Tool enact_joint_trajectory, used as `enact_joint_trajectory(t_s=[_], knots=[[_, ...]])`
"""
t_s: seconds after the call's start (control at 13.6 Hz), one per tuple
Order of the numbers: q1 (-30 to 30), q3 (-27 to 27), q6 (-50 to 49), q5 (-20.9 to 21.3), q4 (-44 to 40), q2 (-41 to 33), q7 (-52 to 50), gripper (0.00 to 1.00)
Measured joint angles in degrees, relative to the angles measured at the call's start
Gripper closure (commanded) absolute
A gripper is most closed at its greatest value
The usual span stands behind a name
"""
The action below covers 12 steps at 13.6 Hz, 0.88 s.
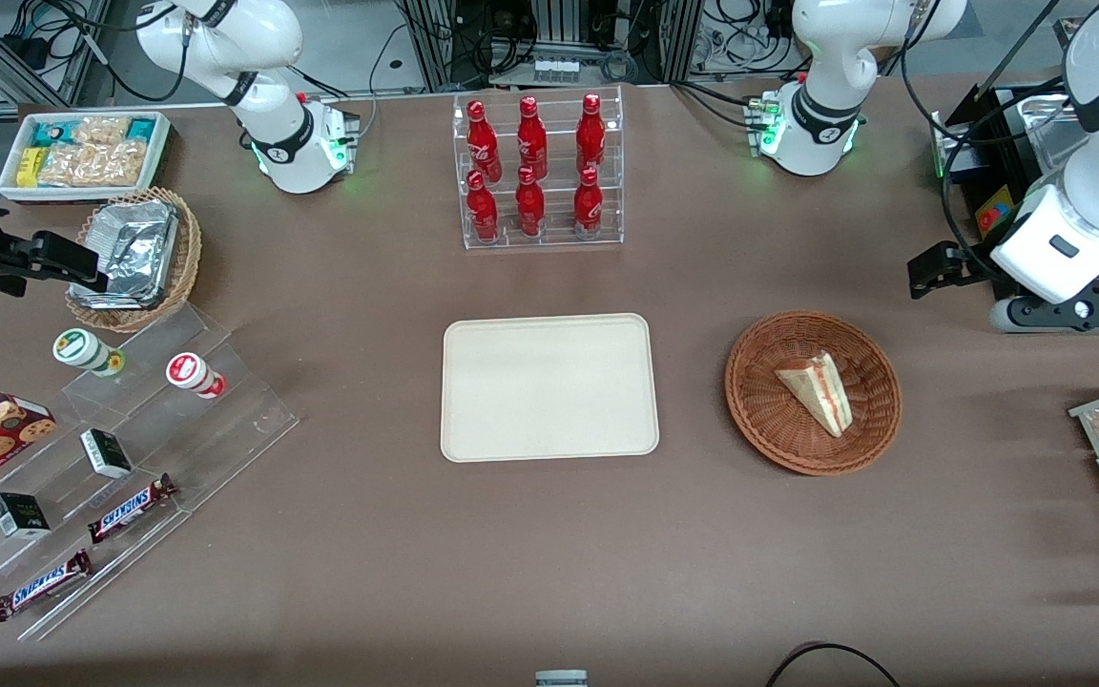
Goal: Place sandwich from basket to tray
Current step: 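Move the left gripper over the sandwich in the wicker basket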
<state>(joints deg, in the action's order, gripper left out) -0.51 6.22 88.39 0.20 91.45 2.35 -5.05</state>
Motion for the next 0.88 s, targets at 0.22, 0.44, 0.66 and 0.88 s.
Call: enact_joint_trajectory(t_s=[0.22, 0.44, 0.66, 0.88], knots=[[0.00, -0.04, 0.06, 0.01, 0.00, 0.15, 0.00, 0.00], [0.00, -0.03, 0.10, 0.01, 0.52, 1.26, 0.00, 0.00], [-0.20, 0.32, 0.89, 0.01, 2.43, 3.49, 0.00, 0.00], [-0.76, 0.55, 6.61, 0.01, 7.12, 5.57, -0.12, 0.00]])
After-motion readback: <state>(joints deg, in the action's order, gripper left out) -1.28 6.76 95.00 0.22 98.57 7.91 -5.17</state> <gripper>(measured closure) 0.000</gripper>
